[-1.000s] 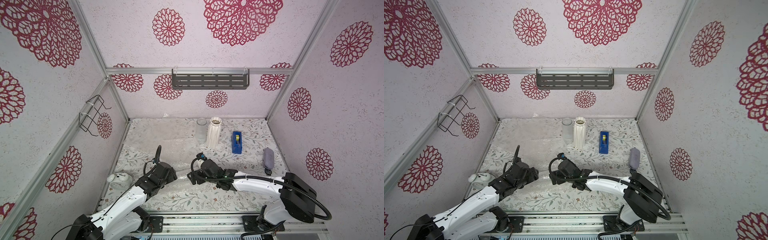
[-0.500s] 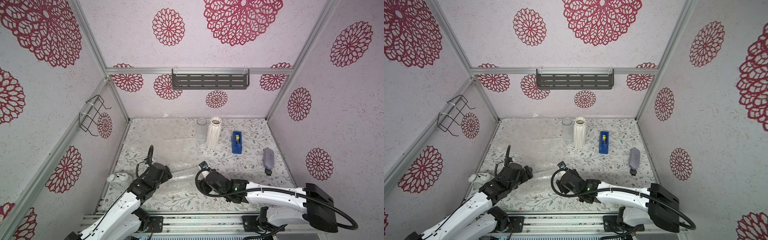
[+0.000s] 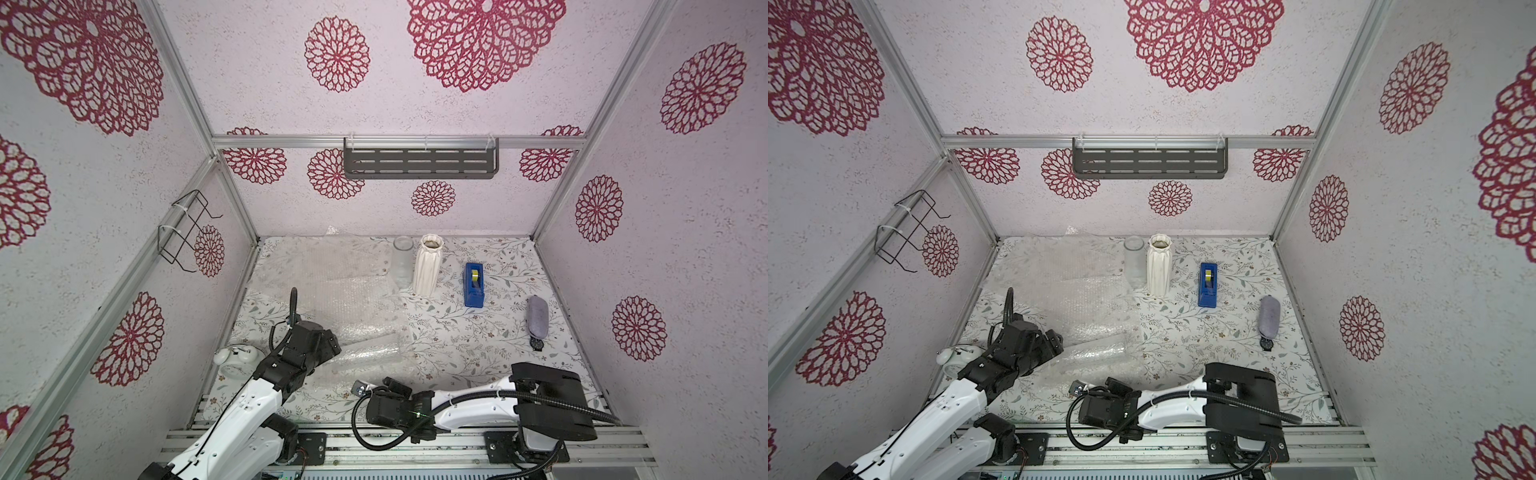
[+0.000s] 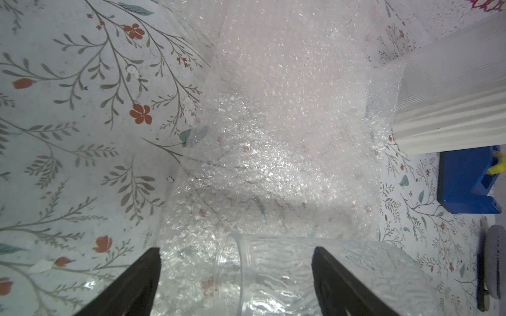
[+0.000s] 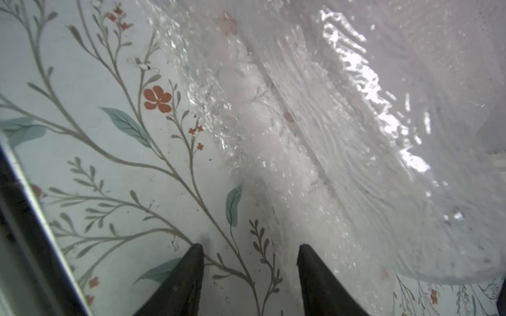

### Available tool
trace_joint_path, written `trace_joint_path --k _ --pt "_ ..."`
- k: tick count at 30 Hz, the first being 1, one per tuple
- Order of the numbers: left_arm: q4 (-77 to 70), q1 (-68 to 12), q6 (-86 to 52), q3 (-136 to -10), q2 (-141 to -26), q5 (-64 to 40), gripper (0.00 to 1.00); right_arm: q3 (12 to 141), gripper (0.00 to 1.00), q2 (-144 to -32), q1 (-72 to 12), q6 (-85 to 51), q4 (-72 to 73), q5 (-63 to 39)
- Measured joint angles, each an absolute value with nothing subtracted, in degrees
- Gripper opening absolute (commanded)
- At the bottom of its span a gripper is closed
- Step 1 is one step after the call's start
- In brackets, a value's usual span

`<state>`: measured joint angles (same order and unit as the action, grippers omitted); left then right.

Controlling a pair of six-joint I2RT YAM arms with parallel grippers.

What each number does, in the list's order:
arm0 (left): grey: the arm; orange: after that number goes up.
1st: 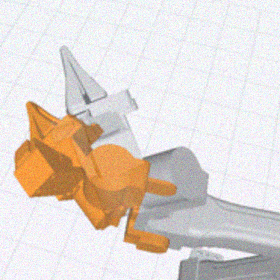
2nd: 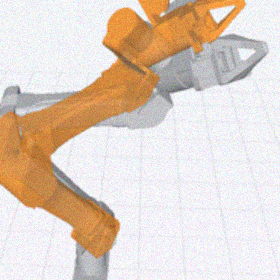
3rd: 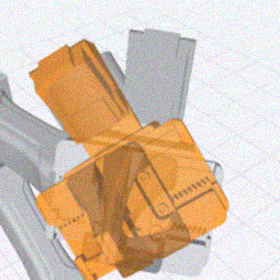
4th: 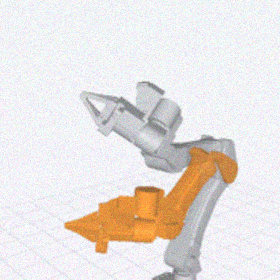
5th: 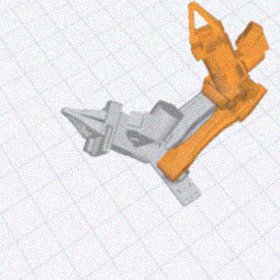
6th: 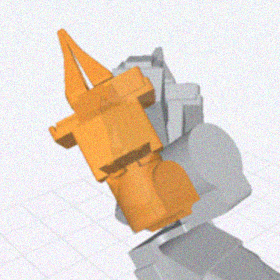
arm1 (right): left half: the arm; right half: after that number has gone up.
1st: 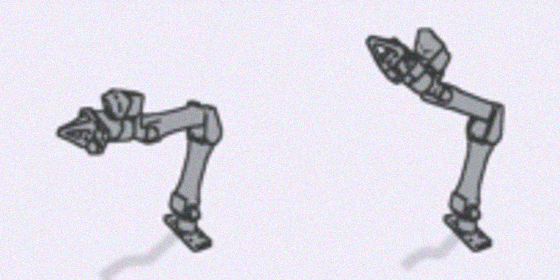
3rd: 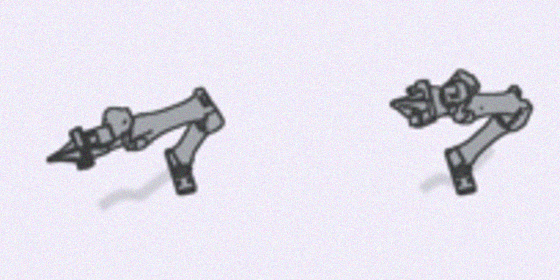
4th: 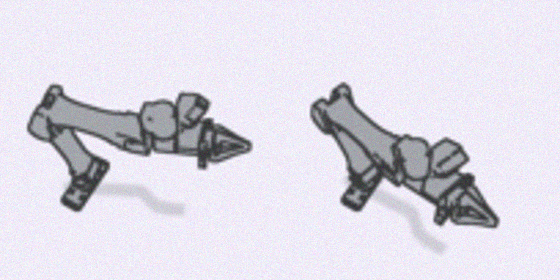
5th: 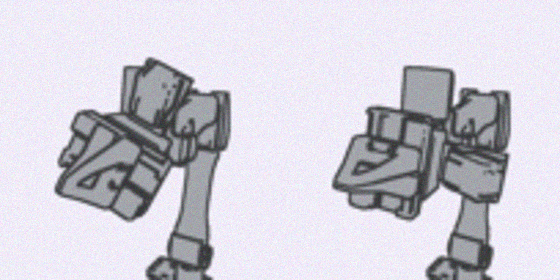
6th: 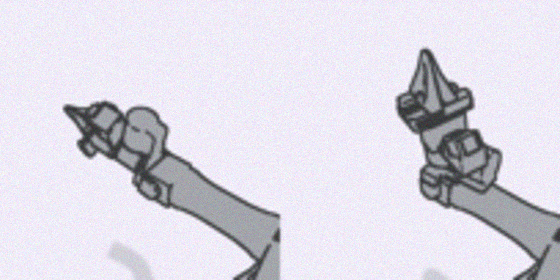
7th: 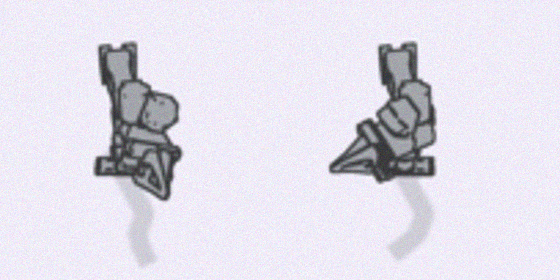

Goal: Wrap vases in bubble wrap
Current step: Wrap the vase in bubble wrap.

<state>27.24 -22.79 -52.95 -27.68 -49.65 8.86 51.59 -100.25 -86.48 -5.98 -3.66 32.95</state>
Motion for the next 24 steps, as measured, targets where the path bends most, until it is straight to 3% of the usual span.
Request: trace_joint_path --k 8,17,24 --pt "25.4 -21.5 -52.1 -27.7 -52.9 6.6 0.88 54.8 0.46 -105.6 -87.4 -2.7 -1.1 39.9" --pt "23.6 -21.0 -51.4 -27.7 -56.1 4.9 0.88 54.7 0.13 -107.4 -87.4 1.3 1.1 43.4" --pt "22.9 -20.7 -50.3 -27.8 -58.5 4.4 0.88 54.2 0.02 -107.3 -87.4 3.4 5.0 45.0"
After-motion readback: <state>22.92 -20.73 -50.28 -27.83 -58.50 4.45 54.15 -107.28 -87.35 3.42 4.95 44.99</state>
